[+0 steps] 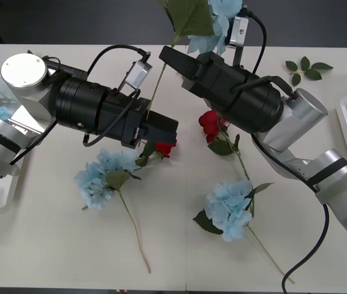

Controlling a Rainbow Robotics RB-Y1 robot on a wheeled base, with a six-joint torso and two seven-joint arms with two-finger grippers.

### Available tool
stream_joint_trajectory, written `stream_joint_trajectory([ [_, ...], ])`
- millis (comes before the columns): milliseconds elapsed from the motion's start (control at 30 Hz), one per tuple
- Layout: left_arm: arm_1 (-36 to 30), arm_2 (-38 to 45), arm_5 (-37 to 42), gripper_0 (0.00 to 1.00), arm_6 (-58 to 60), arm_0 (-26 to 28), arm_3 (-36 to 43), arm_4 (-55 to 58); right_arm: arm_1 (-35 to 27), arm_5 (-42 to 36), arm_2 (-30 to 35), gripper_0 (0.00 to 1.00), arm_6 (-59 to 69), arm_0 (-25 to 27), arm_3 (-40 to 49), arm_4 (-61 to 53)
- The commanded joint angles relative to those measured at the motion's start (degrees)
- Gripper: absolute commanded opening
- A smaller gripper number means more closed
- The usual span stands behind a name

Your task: Put the red flowers into the right box and the blue flowers into the left box

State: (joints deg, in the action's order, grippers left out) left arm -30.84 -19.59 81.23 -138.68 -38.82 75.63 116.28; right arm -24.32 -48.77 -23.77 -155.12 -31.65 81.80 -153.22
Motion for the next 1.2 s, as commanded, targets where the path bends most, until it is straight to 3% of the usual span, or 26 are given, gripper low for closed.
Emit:
stream_joint_trajectory([
  [33, 0.87, 1.31, -0.02, 0.0, 0.78, -1.96, 1.89, 0.97, 0.23, -0.18, 0.3, 0.0, 0.12, -1.75, 1.88, -0.24],
  [533, 0.52, 1.31, 0.16, 0.0, 0.78, -1.96, 1.89, 3.08, -1.44, 0.08, 0.3, 0.01, 0.12, -1.75, 1.96, 0.55],
  [567, 0.52, 1.4, 0.07, 0.0, 0.78, -1.87, 1.89, 3.17, -1.7, 0.08, 0.21, 0.16, 0.12, -1.75, 2.05, 0.99],
  [600, 0.43, 1.4, 0.16, 0.0, 0.78, -1.87, 1.89, 3.34, -2.05, 0.08, 0.3, 0.45, 0.12, -1.75, 2.14, 1.96],
  [700, 0.34, 1.4, 0.16, 0.0, 0.78, -1.87, 1.89, 3.52, -2.58, 0.08, 0.3, 0.71, 0.12, -1.84, 2.14, 3.45],
  [767, 0.16, 1.4, 0.16, 0.0, 0.78, -1.87, 1.81, 3.52, -2.93, 0.08, 0.21, 0.83, 0.12, -1.75, 2.05, 3.54],
  [900, -0.19, 1.4, 0.16, 0.0, 0.78, -1.87, 1.89, 4.13, -3.54, 0.08, 0.3, 1.0, 0.12, -1.84, 2.14, 5.56],
  [1200, -4.58, 1.66, 0.95, 0.0, 0.78, -1.17, 1.89, 7.56, -4.95, -0.8, 0.3, 1.0, 0.12, -2.02, 2.14, 6.27],
])
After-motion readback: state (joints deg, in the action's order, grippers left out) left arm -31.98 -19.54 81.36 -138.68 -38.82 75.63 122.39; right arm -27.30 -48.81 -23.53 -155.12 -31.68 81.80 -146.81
